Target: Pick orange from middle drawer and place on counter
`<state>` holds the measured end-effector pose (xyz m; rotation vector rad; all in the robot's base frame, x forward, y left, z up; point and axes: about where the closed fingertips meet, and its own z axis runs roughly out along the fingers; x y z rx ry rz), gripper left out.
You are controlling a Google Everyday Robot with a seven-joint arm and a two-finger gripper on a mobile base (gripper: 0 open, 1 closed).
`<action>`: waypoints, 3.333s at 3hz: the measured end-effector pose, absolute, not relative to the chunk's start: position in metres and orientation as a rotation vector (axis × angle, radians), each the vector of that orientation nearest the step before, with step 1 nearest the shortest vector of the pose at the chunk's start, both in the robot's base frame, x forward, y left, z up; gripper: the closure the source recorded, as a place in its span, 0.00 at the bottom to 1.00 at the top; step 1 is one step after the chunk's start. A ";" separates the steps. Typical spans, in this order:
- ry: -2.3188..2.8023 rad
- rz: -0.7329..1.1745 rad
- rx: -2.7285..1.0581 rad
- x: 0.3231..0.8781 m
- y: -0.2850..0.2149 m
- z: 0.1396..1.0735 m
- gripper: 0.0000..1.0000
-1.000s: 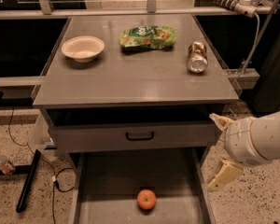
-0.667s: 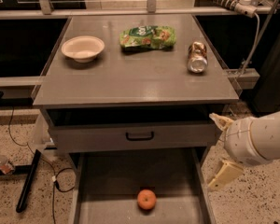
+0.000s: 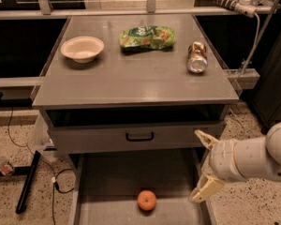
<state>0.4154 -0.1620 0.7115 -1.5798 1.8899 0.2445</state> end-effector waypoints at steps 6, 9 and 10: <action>1.862 0.505 -1.459 0.423 -0.158 0.512 0.00; 1.791 0.650 -1.465 0.429 -0.108 0.428 0.00; 1.755 0.678 -1.475 0.425 -0.091 0.415 0.00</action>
Offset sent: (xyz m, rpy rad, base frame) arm -0.0079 -0.0013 -0.1607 0.3628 -0.0526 0.1023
